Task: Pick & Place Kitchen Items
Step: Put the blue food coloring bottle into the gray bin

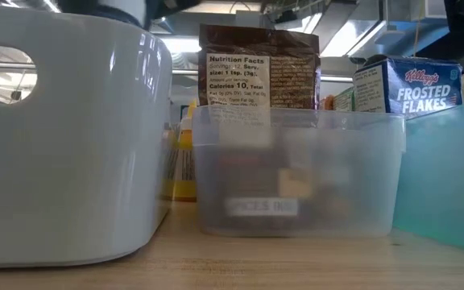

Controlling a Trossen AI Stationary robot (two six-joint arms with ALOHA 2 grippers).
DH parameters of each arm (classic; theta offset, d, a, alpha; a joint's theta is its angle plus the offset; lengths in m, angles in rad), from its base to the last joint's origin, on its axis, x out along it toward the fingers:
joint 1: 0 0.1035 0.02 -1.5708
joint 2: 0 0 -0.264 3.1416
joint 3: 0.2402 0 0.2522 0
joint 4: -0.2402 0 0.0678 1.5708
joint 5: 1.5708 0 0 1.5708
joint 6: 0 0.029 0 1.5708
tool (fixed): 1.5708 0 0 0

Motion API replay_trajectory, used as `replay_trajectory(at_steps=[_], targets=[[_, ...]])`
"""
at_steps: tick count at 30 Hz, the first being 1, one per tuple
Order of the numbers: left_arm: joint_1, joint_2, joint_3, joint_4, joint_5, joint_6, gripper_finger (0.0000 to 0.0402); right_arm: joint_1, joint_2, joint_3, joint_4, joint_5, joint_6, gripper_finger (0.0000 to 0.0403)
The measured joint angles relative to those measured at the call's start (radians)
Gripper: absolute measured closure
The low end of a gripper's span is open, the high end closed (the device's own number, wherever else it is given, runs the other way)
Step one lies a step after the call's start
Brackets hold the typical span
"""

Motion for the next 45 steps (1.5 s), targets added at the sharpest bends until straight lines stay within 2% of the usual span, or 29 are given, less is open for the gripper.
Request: replay_trajectory(at_steps=[8, 16, 30, 45], targets=[[0.008, 0.031, 0.0, 0.049, 0.002, 0.023, 0.0243, 0.0, 0.0, 0.0, 0.0, -0.018, 0.014, 0.0128], [0.011, 0.066, 0.0, 0.062, 0.046, 0.025, 0.0238, 0.0, 0.0, 0.0, 0.0, -0.034, 0.015, 0.0128], [0.013, 0.071, 0.0, 0.081, 0.044, 0.043, 0.0214, 0.0, 0.0, 0.0, 0.0, -0.034, 0.011, 0.0128], [0.013, 0.071, 0.0, 0.08, 0.008, 0.086, 0.0213, 0.0, 0.0, 0.0, 0.0, -0.033, 0.011, 0.0128]])
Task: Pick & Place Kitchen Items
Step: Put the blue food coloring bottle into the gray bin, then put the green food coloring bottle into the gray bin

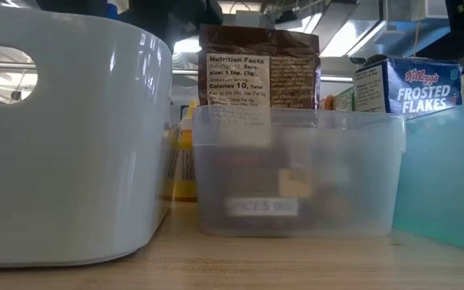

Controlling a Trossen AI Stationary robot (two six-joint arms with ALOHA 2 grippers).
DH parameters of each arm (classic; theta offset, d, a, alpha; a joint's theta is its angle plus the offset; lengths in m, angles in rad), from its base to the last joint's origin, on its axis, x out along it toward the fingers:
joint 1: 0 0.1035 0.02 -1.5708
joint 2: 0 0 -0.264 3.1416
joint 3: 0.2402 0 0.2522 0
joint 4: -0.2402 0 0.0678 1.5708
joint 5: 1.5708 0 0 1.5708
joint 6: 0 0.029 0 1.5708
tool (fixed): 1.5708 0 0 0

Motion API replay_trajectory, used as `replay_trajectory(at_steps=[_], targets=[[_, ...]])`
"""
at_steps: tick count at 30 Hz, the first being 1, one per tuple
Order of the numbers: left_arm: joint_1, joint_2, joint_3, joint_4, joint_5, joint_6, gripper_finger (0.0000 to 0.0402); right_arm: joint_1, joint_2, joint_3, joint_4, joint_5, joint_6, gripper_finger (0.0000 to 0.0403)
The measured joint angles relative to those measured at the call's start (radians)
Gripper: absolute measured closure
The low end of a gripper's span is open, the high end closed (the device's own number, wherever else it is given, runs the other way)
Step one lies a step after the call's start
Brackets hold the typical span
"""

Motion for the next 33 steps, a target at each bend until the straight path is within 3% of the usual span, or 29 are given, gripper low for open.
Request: replay_trajectory(at_steps=[10, 17, 20, 27, 33], targets=[[0.0, 0.0, 0.06, -0.062, -0.023, 0.05, 0.0214, 0.0, 0.0, 0.0, 0.0, 0.0, -0.008, 0.0128], [0.0, -0.004, 0.261, -0.279, -0.216, 0.089, 0.0214, 0.0, 0.0, 0.0, 0.0, 0.0, -0.008, 0.0128], [0.003, -0.004, 0.303, -0.346, -0.254, 0.078, 0.0213, 0.0, 0.0, 0.0, 0.0, 0.001, -0.008, 0.0128], [0.059, -0.004, 0.306, -0.403, -0.187, 0.021, 0.0192, 0.0, 0.0, 0.0, -0.008, 0.001, -0.014, 0.0128], [0.088, -0.003, 0.306, -0.387, -0.224, 0.057, 0.0187, 0.0, 0.0, 0.0, -0.01, 0.001, -0.015, 0.0128]])
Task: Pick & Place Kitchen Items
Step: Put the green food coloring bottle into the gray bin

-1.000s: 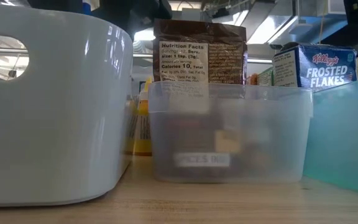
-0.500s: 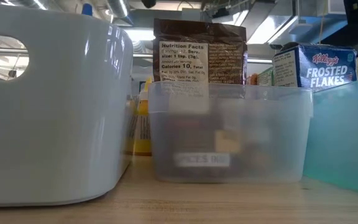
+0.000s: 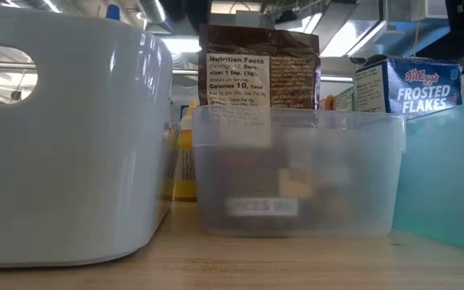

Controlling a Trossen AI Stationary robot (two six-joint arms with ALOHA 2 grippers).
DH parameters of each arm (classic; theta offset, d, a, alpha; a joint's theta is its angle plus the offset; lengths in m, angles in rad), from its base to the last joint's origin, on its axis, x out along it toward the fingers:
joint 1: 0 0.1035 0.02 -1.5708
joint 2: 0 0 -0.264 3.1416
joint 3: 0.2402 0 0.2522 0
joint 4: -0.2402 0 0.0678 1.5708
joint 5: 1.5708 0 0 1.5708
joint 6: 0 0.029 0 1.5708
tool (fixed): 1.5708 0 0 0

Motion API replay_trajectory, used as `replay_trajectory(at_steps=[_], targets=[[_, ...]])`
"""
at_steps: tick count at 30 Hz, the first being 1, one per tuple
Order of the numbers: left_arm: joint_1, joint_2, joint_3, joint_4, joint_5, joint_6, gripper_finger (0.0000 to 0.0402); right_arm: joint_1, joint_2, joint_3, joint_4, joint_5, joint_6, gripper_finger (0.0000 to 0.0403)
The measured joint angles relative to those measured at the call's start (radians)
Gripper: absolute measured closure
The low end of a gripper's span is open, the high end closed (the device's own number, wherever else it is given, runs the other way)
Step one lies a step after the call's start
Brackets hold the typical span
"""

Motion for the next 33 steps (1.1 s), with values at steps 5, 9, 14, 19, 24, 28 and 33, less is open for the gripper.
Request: replay_trajectory(at_steps=[5, 9, 14, 19, 24, 28, 33], targets=[[0.017, 0.0, 0.0, -0.008, -0.006, -0.013, 0.0185, 0.0, 0.0, 0.0, -0.01, 0.0, 0.0, 0.0128], [0.022, 0.001, 0.0, -0.004, 0.04, -0.047, 0.0164, 0.0, 0.0, 0.0, -0.021, 0.0, 0.0, 0.0128], [0.023, 0.001, 0.0, 0.028, 0.061, -0.057, 0.0122, 0.0, 0.0, 0.0, -0.021, 0.0, 0.0, 0.0128], [0.021, 0.001, 0.0, 0.021, 0.052, -0.057, 0.0086, 0.0, 0.0, 0.0, -0.021, 0.0, 0.0, 0.0128], [0.012, -0.008, 0.0, -0.042, 0.102, -0.043, 0.0078, 0.0, 0.0, 0.0, -0.021, 0.003, -0.009, 0.0128], [-0.023, -0.029, 0.0, -0.124, 0.141, -0.113, 0.0079, 0.0, 0.0, 0.0, -0.02, 0.019, -0.011, 0.0128], [-0.091, -0.037, -0.001, -0.135, 0.239, -0.27, 0.0078, 0.0, 0.0, 0.0, -0.012, 0.047, -0.011, 0.0128]])
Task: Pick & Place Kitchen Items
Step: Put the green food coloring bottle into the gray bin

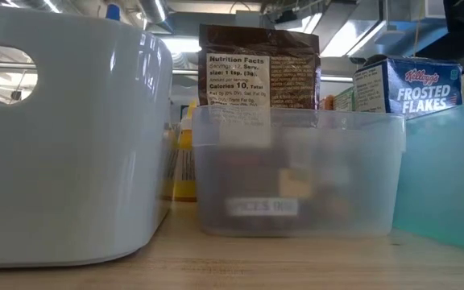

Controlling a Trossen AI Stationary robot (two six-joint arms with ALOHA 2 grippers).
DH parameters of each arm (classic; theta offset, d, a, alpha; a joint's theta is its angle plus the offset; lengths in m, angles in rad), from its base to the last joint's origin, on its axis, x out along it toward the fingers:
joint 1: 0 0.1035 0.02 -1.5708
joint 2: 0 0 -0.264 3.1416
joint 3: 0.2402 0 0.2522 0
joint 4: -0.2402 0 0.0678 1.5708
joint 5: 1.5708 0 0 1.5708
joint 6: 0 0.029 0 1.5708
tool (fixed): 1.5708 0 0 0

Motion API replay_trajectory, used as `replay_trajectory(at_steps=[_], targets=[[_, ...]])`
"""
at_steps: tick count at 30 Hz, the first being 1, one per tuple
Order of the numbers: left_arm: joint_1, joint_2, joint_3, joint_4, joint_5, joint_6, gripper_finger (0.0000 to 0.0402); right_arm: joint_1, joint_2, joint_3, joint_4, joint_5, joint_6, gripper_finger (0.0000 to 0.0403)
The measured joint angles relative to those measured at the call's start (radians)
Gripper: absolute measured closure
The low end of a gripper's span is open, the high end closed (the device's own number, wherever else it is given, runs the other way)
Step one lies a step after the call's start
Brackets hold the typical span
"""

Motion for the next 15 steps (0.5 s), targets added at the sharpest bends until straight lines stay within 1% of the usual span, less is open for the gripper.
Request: replay_trajectory(at_steps=[2, 3, 6, 11, 15], targets=[[-0.033, -0.006, 0.0, 0.0, 0.068, -0.071, 0.0078, 0.0, 0.0, 0.0, 0.006, 0.023, 0.0, 0.0128], [-0.051, -0.008, 0.0, 0.0, 0.082, -0.116, 0.0078, 0.0, 0.0, 0.0, 0.013, 0.035, -0.004, 0.0128], [-0.105, -0.01, 0.0, 0.0, 0.085, -0.258, 0.0078, 0.0, 0.0, 0.0, 0.038, 0.045, -0.036, 0.0128], [-0.197, -0.012, -0.001, 0.0, 0.058, -0.442, 0.0077, 0.0, 0.0, 0.0, 0.069, 0.042, -0.06, 0.0128], [-0.253, -0.013, -0.009, 0.0, -0.012, -0.705, 0.0077, 0.0, 0.001, 0.0, 0.074, 0.019, -0.028, 0.0128]])
